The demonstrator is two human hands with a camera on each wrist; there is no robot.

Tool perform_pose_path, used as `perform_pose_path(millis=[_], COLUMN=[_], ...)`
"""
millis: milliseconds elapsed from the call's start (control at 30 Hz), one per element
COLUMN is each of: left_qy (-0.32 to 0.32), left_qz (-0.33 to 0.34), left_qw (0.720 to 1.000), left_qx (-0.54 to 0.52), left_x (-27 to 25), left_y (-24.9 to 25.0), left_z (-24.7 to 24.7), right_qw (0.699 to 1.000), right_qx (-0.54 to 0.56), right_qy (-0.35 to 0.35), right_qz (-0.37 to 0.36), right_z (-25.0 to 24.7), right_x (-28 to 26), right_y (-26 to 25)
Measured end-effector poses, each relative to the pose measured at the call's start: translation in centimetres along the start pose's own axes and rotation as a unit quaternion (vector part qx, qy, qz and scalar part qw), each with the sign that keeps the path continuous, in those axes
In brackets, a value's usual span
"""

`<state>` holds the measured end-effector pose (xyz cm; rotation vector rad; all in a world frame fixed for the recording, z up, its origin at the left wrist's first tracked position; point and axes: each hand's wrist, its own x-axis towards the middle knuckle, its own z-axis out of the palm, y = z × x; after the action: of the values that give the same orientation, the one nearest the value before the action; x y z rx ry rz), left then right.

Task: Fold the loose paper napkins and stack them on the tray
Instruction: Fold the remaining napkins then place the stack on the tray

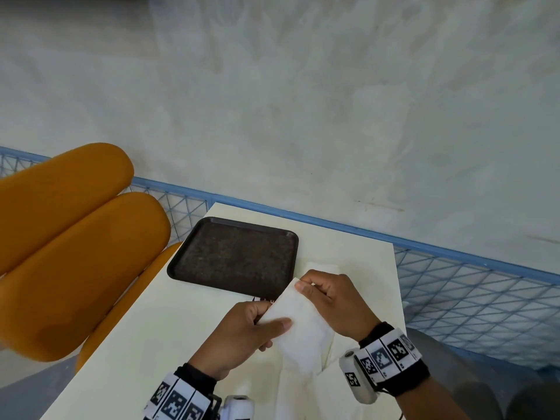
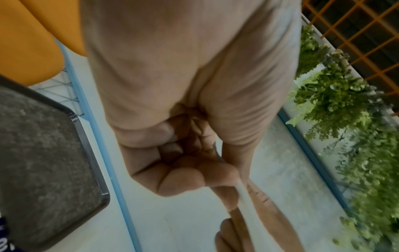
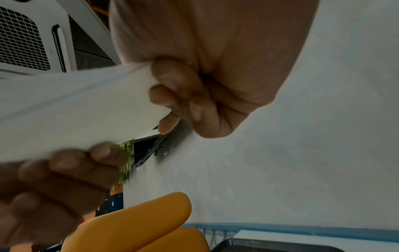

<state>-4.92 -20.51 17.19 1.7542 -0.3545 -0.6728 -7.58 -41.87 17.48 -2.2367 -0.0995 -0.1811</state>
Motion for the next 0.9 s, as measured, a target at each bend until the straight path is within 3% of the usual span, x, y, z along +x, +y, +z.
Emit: perform_pose_path(millis=[100,233,400,500,600,733,900], left_qy=[0.037,0.141,0.138,0.128,0.148,0.243,0.269], left_qz=[0.014,0.008,-0.019,-0.032,-0.027,0.041,0.078], left_qw=[0.999,0.988,0.985,0.982,0.974,0.969,0.958], left_qx=[-0.003,-0.062,-0.107,-0.132,-0.17,-0.028,0.064], left_x=[-0.1,0.0,0.3,0.8,1.6,3.0,4.5], left_y=[-0.1,-0.7,-2.1,-2.3,-2.2,-2.8,-2.9], left_z=[0.9,1.7,3.1,3.5,3.5,3.0,2.6], right_qw=[0.997,0.964,0.948,0.954,0.969,0.97,0.972], right_qx=[0.067,0.211,0.194,0.148,0.127,0.127,0.063], right_qy=[0.016,0.018,0.161,0.195,0.17,0.161,0.206], right_qz=[0.045,0.16,0.194,0.172,0.13,0.129,0.092], right_z=[-0.4,0.6,4.2,4.9,5.2,5.5,5.6], right_x=[-0.5,-2.4,-3.7,-3.6,-3.8,-3.6,-2.6], right_y=[0.6,1.3,1.7,2.2,2.2,2.3,2.1])
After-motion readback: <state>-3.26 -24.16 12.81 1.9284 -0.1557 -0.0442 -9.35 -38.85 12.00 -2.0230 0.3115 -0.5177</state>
